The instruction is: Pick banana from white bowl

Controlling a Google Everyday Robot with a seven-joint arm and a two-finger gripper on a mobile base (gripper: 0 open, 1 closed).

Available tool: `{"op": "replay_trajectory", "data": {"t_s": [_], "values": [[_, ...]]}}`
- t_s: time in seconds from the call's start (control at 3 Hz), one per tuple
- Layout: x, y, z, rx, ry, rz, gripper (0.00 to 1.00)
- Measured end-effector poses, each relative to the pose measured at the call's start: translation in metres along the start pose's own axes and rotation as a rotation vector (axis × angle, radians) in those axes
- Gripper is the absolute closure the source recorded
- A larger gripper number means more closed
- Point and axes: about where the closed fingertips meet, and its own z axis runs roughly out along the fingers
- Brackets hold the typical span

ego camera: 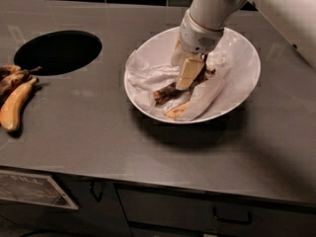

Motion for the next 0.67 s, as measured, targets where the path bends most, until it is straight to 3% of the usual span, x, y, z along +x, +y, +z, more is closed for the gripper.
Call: {"op": "replay_trajectory", "data": {"t_s": [0.67], "values": [[0.0026,0.0016,0.0031,-0.007,-0.003,0.006,0.44]]}}
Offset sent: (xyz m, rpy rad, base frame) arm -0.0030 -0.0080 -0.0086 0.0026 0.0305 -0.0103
